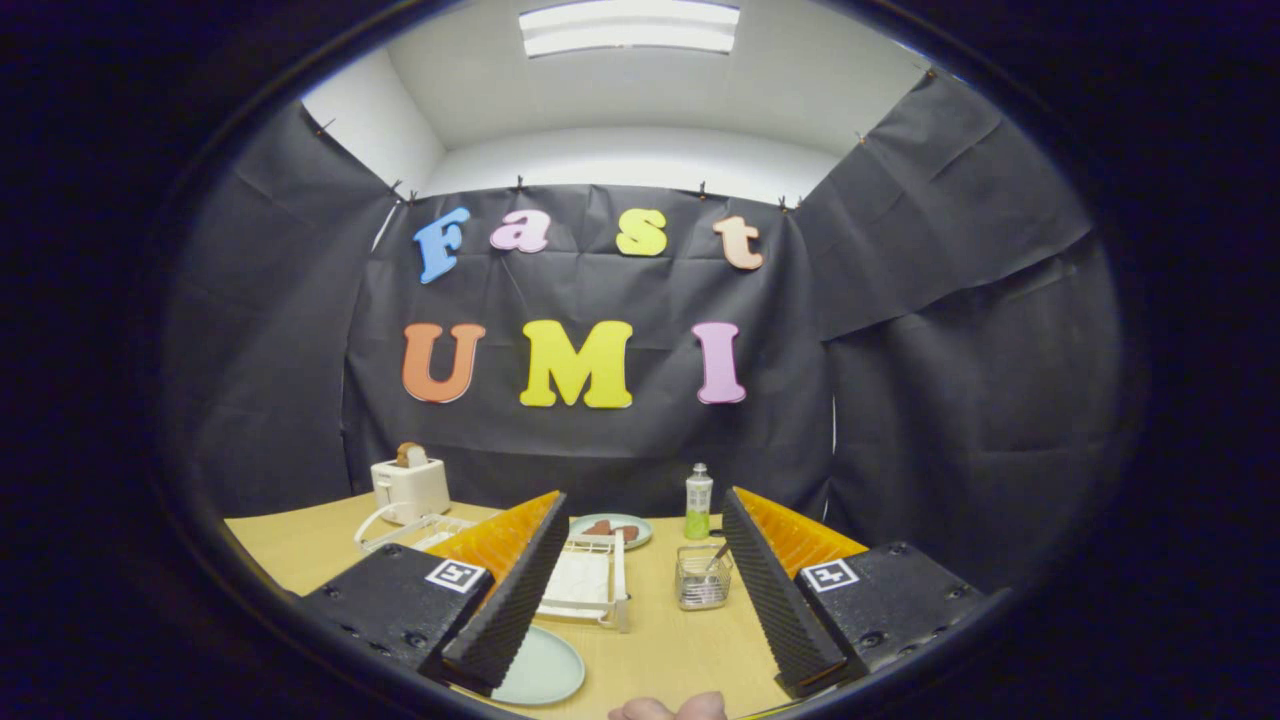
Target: Take the plate from the dish rack, then take the spoon from the basket and place it into the plate.
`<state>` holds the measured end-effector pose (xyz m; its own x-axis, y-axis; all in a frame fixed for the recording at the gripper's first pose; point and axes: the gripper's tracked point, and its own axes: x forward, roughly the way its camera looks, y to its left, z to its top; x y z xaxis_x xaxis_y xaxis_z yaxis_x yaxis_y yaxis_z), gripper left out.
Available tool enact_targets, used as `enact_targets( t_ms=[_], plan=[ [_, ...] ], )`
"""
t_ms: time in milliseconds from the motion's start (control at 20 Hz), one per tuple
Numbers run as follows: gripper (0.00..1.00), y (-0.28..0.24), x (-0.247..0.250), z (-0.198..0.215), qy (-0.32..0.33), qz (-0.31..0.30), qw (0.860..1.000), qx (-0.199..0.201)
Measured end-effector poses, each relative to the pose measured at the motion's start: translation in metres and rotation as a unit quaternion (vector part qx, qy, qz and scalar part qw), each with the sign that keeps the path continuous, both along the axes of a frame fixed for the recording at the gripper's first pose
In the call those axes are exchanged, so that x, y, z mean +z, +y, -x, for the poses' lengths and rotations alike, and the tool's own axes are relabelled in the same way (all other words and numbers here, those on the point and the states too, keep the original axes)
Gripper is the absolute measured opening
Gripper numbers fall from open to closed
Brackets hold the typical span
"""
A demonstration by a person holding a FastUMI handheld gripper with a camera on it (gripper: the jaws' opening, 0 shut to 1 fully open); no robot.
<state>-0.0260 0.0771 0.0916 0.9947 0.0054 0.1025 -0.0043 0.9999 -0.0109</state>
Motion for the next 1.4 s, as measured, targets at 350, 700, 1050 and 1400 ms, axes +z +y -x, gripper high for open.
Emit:
enact_targets(
  t_ms=[350, 700, 1050, 1400],
  plan=[
    [0.99, 0.002, 0.001, 0.002, -0.001, -0.007, 1.000, 0.003],
    [0.99, 0.000, 0.002, 0.003, -0.006, -0.002, 1.000, -0.010],
    [0.99, 0.002, 0.006, 0.007, -0.012, -0.004, 1.000, -0.004],
    [1.00, -0.017, 0.004, -0.018, 0.003, -0.018, 1.000, 0.010]
  ],
)
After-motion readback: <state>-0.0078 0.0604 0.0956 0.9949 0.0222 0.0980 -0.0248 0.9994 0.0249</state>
